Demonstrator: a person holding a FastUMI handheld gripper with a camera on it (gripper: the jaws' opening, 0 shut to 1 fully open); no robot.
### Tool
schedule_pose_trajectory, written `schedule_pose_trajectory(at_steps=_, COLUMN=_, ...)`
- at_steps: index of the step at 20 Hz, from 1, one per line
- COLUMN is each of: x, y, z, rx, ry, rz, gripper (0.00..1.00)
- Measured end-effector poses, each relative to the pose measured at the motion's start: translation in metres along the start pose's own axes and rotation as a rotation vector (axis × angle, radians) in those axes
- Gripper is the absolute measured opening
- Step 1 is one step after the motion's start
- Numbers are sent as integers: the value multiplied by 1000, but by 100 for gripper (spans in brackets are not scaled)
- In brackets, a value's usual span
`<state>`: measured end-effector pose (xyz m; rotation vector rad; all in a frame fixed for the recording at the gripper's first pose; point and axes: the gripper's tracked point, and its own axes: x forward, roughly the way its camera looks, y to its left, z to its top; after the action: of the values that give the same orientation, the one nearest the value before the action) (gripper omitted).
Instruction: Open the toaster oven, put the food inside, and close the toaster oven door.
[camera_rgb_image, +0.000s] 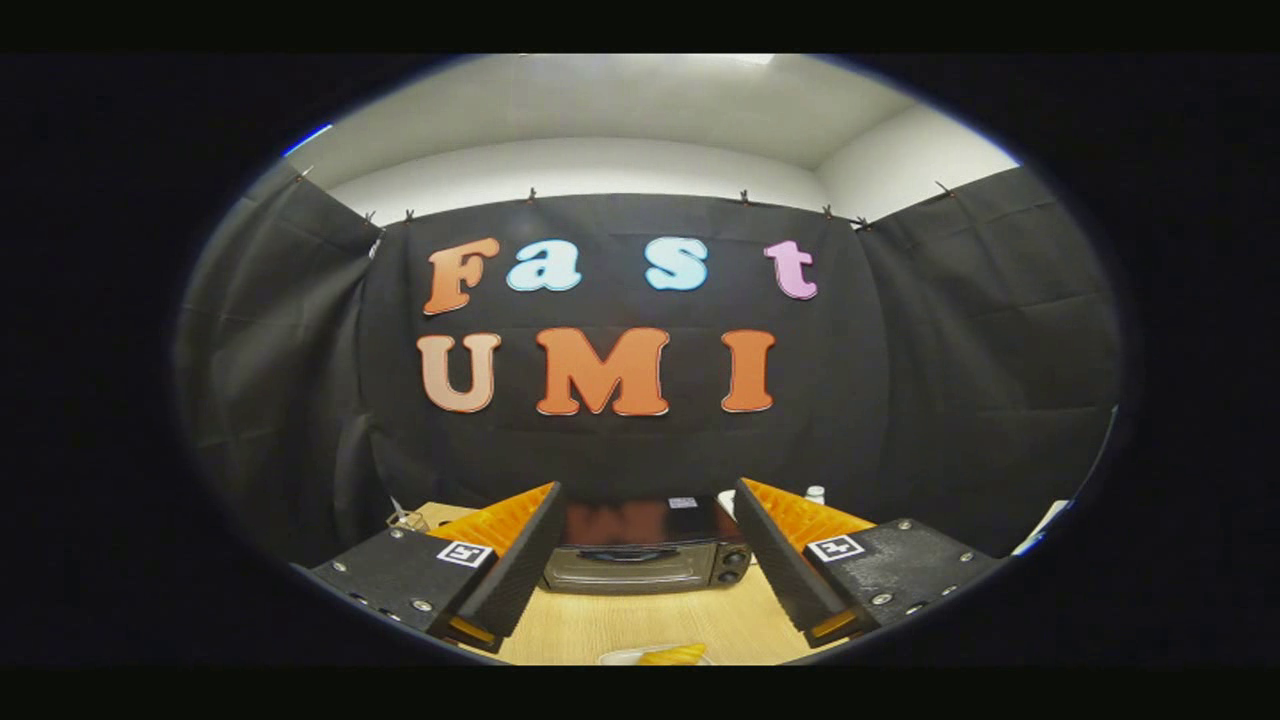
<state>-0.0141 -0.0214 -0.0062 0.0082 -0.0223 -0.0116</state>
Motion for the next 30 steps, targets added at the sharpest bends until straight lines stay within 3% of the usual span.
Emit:
schedule_pose_trajectory(at_steps=7, x=54, y=5, z=-68, rx=0, ry=77, rz=6, gripper=99)
schedule_pose_trajectory(at_steps=12, x=113, y=15, z=-139, rx=8, ry=202, rz=28, gripper=99)
schedule_pose_trajectory(at_steps=19, x=180, y=31, z=-202, rx=-30, ry=330, rz=41, gripper=99)
schedule_pose_trajectory(at_steps=25, x=197, y=32, z=-237, rx=-49, ry=411, rz=13, gripper=99)
schedule_pose_trajectory(at_steps=30, x=197, y=36, z=-238, rx=-13, ry=389, rz=41, gripper=100)
